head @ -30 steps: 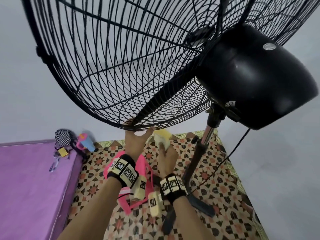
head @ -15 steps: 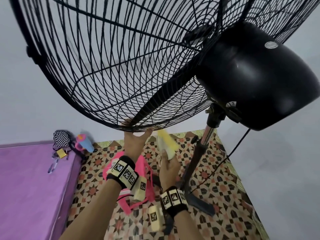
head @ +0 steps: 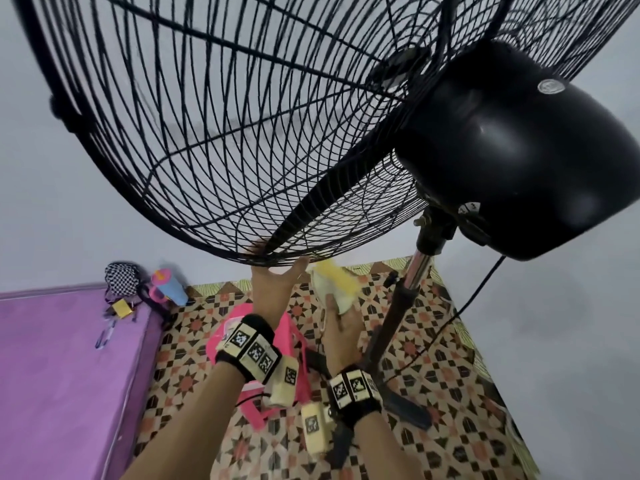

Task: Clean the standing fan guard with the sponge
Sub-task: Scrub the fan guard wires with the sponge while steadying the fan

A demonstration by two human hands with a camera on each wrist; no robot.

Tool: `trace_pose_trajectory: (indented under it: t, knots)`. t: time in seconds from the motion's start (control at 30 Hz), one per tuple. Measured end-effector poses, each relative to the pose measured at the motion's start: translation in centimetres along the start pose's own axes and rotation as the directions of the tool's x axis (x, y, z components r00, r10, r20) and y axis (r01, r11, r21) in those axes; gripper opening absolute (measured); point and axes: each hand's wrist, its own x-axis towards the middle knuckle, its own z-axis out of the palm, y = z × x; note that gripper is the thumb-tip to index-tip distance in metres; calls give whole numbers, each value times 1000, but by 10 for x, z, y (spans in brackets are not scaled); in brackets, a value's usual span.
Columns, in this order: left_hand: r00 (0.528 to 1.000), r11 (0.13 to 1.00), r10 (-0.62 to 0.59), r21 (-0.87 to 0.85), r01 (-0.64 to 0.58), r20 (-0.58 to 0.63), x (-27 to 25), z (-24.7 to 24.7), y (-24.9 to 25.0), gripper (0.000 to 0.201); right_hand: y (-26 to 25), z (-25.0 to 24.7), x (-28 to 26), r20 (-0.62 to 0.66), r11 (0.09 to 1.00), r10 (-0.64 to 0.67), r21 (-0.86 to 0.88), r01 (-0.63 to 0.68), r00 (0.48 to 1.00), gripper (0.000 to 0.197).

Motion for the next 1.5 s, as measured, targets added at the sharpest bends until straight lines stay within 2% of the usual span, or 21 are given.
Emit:
trace_pose_trajectory:
  t: [0.07,0.13,0.23,0.3,0.33,0.43,0.5,0.6,0.67,0.73,0.77,0.8,0.87,0.93,0.97,1.03,1.1,1.23,1.3,1.4,1.5]
  knots:
    - [1000,1000,-2,-2,2,14,0,0,1,84,0,9,11,28,994,19,-107,-16,999,36]
    - [1000,1000,16,-1,-16,25,0,-2,-1,75,-2,15,24,16,988,22,-152,-19,1000,49]
    - [999,1000,13,11,-13,43,4,-2,-1,68,-2,12,13,-18,992,-35,-125,33,999,31]
    - [999,999,28,25,-29,43,4,-2,1,64,0,4,-3,-69,1000,-1,-21,-1,998,10]
    - [999,999,37,21,-38,37,2,-1,4,63,-2,2,-6,-100,999,40,15,-38,994,13]
    - [999,999,34,17,-35,33,-1,-2,3,60,0,0,16,-136,980,195,-2,-197,971,55]
    - [999,999,31,36,-31,13,-3,-1,2,59,-2,0,50,-154,952,302,-2,-306,941,67]
    - [999,997,32,74,-33,23,-2,-3,-1,57,-12,-3,100,-165,916,401,93,-390,901,56]
    - [998,996,49,79,-51,28,3,-3,-4,58,-26,-1,118,-151,919,376,190,-347,914,26]
    - [999,998,21,55,-23,29,7,-5,-5,65,-32,3,118,-149,932,339,185,-311,929,18]
    - [999,999,16,45,-17,29,9,-6,-7,72,-28,2,108,-127,946,314,120,-300,941,17]
    - [999,999,14,38,-15,29,9,-7,-9,77,-27,0,92,-90,957,289,36,-287,953,18]
    - [1000,1000,14,20,-15,23,11,-8,-12,71,-17,-5,56,80,970,232,-95,-224,970,17]
    - [999,999,33,-4,-33,26,11,-5,-10,65,-11,-11,35,212,966,242,-138,-216,947,11]
    - [999,999,34,-20,-33,35,13,-4,-11,62,-8,-11,37,207,966,250,-123,-229,946,12]
    - [998,999,37,-18,-36,41,13,0,-11,61,-7,-12,54,87,963,262,-95,-253,961,14]
    - [998,999,43,-32,-42,40,16,1,-16,73,-13,-12,77,-21,959,277,-61,-277,961,24]
    - [999,999,-1,-35,3,39,16,-2,-21,71,-16,-5,109,-110,945,322,-20,-326,940,27]
    - [999,999,-19,-30,20,42,16,-3,-21,71,-11,-1,117,-150,952,302,4,-305,941,34]
    - [999,999,-22,-33,23,27,16,-3,-17,70,-7,0,123,-173,956,291,30,-290,941,35]
    - [999,1000,-3,-26,4,34,15,-2,-14,72,-9,-2,109,-114,954,298,52,-294,948,34]
